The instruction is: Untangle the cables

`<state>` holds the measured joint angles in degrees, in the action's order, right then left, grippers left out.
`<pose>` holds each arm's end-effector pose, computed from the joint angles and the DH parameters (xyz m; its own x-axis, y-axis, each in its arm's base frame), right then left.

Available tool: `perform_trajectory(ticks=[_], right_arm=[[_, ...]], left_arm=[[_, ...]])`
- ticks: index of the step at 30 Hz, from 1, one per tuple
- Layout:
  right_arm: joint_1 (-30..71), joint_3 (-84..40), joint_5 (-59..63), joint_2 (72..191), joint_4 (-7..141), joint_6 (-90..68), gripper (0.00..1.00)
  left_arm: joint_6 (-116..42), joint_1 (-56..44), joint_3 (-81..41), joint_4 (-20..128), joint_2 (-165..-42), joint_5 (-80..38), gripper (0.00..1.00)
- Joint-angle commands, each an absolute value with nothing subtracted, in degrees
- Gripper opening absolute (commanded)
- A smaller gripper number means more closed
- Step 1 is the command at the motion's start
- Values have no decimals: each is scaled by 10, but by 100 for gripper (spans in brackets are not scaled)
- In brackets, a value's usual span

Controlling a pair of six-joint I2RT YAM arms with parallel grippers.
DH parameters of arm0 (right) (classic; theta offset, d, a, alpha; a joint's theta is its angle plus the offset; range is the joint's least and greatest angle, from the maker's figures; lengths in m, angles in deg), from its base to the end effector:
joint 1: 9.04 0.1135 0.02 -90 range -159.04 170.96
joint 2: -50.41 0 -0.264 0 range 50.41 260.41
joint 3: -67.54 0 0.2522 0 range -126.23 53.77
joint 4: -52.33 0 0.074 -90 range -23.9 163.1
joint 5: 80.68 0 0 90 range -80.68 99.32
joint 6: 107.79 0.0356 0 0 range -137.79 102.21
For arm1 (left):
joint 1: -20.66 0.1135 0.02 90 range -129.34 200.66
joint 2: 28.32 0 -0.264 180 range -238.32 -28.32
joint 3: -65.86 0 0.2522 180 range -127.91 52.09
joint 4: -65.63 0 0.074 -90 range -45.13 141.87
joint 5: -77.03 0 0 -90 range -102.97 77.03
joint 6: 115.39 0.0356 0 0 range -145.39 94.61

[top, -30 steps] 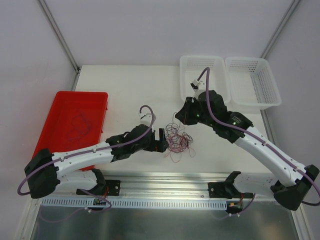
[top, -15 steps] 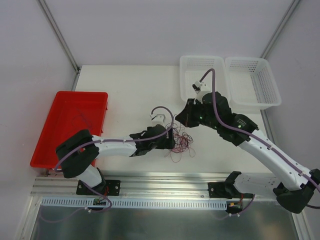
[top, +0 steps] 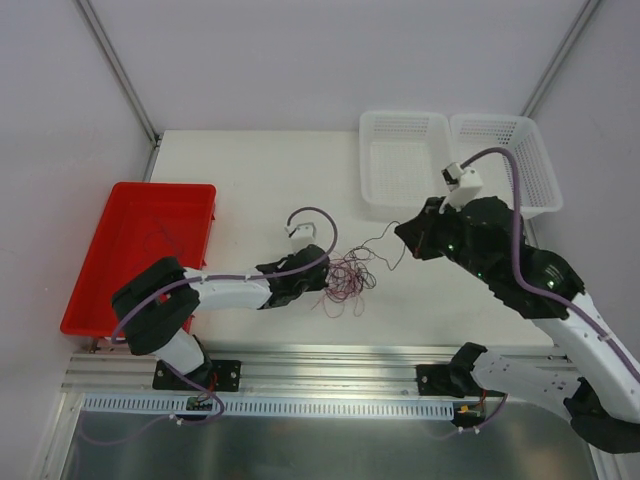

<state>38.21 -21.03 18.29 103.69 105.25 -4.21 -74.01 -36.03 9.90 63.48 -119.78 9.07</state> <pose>0.1209 0.1226 0.4378 -0.3465 -0.0331 -0.9375 -0.5587 0.8100 0.1779 0.1851 -0.2574 0.1656 -0.6806 -0.2308 -0.6954 0.1525 0.8837 -0.4426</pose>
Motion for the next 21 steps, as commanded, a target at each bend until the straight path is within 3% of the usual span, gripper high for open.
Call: perform_trajectory(ticks=[1, 11, 21], right_arm=[[378, -265, 294, 988, 1115, -89, 1], [375, -340, 467, 928, 1208, -139, 1], [375, -350, 516, 907, 1220, -159, 1]], left_arm=[[-744, -313, 129, 577, -1138, 130, 0], [-735, -158, 150, 460, -1079, 115, 0], [-723, -123, 119, 425, -1099, 51, 0]])
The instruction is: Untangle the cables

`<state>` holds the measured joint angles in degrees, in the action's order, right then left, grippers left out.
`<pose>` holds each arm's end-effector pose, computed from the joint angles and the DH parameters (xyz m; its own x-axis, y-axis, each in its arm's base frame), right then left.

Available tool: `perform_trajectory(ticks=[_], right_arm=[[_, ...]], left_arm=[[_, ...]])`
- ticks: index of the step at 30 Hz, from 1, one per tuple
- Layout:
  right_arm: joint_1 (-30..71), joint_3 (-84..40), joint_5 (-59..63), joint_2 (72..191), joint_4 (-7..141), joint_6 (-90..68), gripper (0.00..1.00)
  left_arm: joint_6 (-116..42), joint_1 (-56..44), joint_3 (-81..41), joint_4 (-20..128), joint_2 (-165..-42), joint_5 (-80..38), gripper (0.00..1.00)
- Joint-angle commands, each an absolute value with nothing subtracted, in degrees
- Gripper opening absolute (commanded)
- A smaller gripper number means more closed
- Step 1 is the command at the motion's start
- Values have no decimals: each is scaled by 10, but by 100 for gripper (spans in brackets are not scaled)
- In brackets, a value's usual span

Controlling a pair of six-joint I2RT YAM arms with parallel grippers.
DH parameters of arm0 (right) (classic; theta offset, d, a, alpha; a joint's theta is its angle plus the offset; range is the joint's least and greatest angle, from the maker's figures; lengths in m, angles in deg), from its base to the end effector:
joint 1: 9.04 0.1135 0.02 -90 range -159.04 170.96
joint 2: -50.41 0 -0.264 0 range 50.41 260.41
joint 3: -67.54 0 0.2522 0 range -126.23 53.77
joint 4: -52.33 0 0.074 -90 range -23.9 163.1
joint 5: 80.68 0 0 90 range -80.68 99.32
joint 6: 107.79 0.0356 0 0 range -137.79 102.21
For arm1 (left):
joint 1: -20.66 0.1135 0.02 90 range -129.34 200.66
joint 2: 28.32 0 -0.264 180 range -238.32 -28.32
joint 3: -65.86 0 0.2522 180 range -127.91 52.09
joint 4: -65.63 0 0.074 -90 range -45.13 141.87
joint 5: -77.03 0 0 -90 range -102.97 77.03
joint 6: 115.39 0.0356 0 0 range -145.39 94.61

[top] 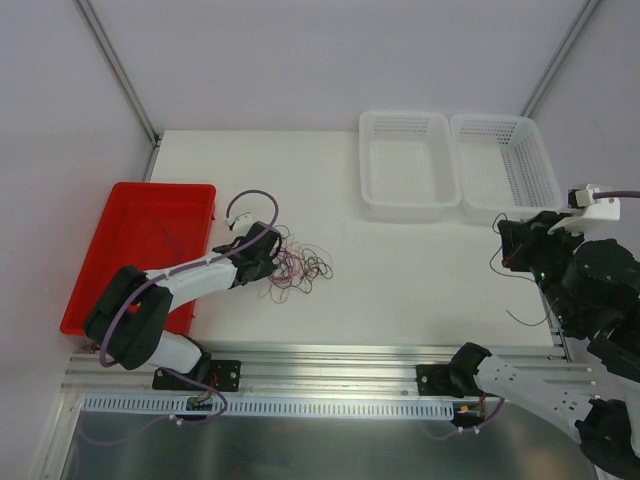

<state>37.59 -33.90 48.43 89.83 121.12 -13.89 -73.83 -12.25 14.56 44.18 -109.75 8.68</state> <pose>0.0406 0.0102 0.4919 -0.0899 -0.0183 -0.9958 -0.1281 0.9917 -0.0066 0.2299 -0.1331 0.1641 -0.6702 -0.3947 -0.6285 -0.2848 0.9188 -0.2732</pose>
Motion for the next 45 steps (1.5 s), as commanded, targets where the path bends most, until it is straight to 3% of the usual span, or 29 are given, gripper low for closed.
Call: perform_trajectory(ticks=[1, 7, 13, 14, 15, 22, 30, 41, 45], right_arm=[[375, -347, 517, 910, 1219, -159, 1], [374, -317, 536, 934, 1170, -190, 1], [350, -335, 490, 998, 1112, -225, 1], [332, -341, 477, 1008, 1100, -229, 1], [322, -355, 462, 1029, 1094, -230, 1], [210, -450, 330, 1142, 1039, -250, 1], [115, -529, 252, 1256, 958, -269, 1], [46, -590, 147, 1491, 839, -248, 1], [37, -622, 149, 1584, 848, -237, 6]], left_arm=[[-720, -124, 118, 425, -1091, 40, 0], [-686, -125, 104, 406, -1034, -52, 6], [-636, -124, 55, 324, -993, -121, 40], [-625, -124, 41, 312, -986, -126, 54], [-618, -124, 33, 304, -981, -128, 62], [-544, -100, -68, 207, -952, -160, 99], [-442, -43, -123, 163, -912, -136, 99], [-385, -40, -1, 257, -853, -86, 99], [-379, -40, 7, 260, -856, -77, 99]])
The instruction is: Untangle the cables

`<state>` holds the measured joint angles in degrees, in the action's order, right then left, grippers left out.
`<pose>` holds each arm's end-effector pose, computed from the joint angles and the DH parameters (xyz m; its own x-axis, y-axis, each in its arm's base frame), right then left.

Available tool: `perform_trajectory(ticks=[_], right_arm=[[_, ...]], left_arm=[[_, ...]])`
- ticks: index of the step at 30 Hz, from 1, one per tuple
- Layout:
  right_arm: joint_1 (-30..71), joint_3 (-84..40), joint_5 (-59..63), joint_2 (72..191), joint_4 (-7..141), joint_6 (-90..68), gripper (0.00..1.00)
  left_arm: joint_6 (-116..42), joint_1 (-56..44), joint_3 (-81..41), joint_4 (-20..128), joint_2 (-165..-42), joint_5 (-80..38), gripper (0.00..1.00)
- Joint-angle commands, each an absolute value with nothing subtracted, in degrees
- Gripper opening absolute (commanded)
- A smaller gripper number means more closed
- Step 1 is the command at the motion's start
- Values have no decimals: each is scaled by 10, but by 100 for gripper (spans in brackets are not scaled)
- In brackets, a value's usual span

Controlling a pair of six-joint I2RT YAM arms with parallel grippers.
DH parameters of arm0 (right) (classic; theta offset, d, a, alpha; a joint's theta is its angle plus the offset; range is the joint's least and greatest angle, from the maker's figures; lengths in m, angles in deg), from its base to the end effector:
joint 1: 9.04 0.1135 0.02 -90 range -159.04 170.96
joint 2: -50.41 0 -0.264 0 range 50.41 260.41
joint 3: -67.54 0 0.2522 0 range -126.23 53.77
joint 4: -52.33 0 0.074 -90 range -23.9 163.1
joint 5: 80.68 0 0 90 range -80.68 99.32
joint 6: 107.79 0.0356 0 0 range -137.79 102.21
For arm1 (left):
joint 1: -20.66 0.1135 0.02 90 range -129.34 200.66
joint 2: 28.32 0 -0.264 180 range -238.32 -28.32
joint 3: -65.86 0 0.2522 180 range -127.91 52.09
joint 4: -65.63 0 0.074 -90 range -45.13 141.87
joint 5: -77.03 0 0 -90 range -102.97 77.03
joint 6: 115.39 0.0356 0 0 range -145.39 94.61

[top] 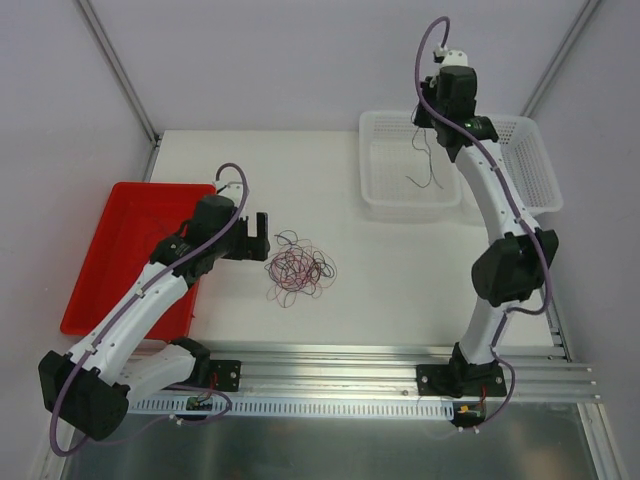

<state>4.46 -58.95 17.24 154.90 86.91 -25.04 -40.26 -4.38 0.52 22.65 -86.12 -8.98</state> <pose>0.4159 0.0948 0.4398 -0.1974 -0.1759 -0.9644 -0.1264 0.9801 -0.1529 0.1991 -0.0903 0.3065 -0.6029 -0.0009 -0.7978 0.2236 0.9597 -0.1701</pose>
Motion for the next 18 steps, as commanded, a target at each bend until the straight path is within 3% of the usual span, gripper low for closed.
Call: perform_trajectory(ticks=[1, 2, 5, 8, 18], right_arm=[[34, -629, 153, 1615, 859, -233, 12], [31, -630, 154, 1626, 866, -224, 35], [27, -620, 142, 1641, 889, -215, 66], [29, -563, 107, 1604, 885, -203, 80], [113, -386, 44, 1452, 924, -195, 85]], left_arm=[[-379, -40, 8, 262, -861, -85, 99], [-378, -40, 8, 261, -862, -96, 99], [-378, -40, 9, 261, -870, -105, 99], [-378, -40, 8, 261, -878, -111, 99], [-391, -40, 6, 260, -915, -167, 99]])
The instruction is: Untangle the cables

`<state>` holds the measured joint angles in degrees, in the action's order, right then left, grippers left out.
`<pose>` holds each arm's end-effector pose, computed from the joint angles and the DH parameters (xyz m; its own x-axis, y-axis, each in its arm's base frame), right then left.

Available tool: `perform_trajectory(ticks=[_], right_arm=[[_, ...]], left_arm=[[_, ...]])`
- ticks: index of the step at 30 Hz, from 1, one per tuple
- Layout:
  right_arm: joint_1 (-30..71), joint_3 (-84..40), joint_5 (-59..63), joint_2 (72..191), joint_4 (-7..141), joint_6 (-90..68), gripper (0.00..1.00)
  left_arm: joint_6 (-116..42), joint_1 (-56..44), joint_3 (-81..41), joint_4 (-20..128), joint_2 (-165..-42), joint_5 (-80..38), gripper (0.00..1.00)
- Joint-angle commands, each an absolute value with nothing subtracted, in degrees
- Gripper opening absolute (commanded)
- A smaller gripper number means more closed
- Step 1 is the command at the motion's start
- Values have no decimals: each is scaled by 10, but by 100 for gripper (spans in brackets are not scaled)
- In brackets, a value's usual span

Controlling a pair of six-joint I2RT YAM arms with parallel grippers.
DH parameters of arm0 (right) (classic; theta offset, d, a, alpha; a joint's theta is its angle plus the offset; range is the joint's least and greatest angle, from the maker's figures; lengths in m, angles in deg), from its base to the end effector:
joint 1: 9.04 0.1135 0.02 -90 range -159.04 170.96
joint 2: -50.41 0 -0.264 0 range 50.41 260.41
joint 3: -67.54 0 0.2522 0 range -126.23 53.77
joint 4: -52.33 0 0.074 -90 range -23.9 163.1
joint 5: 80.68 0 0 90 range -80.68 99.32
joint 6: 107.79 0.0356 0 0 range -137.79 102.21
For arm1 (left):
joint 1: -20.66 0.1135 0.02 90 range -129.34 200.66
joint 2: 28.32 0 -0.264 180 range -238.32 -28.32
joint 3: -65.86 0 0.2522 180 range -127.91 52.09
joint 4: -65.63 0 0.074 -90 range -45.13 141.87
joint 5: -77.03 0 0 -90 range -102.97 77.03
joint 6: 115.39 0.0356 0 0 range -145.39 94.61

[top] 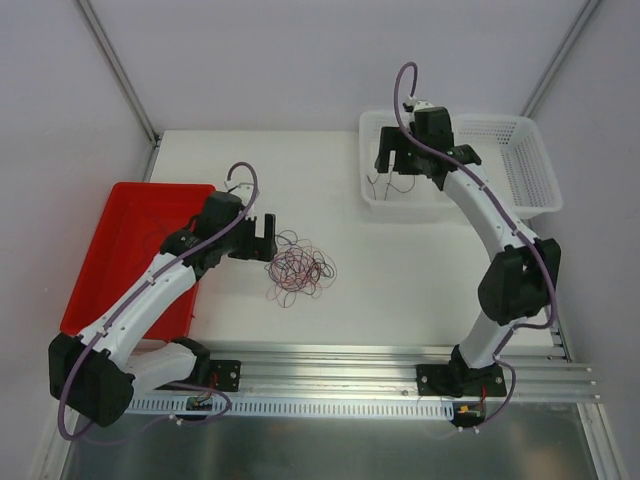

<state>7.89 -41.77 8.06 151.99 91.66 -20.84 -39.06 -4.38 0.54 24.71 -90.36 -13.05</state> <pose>0.3980 0.1220 0.3486 -0.4841 -0.2030 -0.8511 -0.3353 0.9415 -0.0338 0.2127 -0.0994 0.2942 -0.6379 0.0371 -0.7692 0.2815 0.9410 -0.1880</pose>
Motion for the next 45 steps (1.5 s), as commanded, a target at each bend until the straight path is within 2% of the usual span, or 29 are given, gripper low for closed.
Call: perform_trajectory(ticks=[1, 4, 8, 18, 26, 33, 36, 37, 40, 42, 45], right_arm=[[134, -354, 38, 1429, 924, -187, 86], [177, -297, 12, 1402, 917, -181, 83], [231, -276, -24, 1408, 904, -203, 74], [324, -366, -124, 1536, 902, -268, 57], [346, -404, -154, 1640, 884, -256, 47], [345, -351, -185, 1663, 832, -232, 39], [346, -328, -176, 1651, 817, -227, 25], [344, -318, -172, 1645, 811, -225, 17], [343, -303, -170, 1616, 803, -220, 5], [343, -290, -167, 1586, 798, -214, 1], [343, -276, -169, 1540, 793, -202, 1]], left_arm=[[-393, -40, 5, 261, -919, -177, 99], [-403, -40, 4, 260, -938, -187, 99], [-421, -40, 5, 257, -964, -175, 99], [-478, -39, -4, 228, -1058, -144, 98], [-493, -25, -14, 225, -1076, -157, 96], [-498, -23, -15, 225, -1080, -164, 95], [-498, -22, -18, 225, -1086, -175, 96], [-498, -23, -18, 225, -1088, -177, 95], [-496, -23, -20, 226, -1092, -189, 95], [-495, -23, -20, 228, -1096, -199, 95], [-496, -23, -20, 232, -1105, -218, 95]])
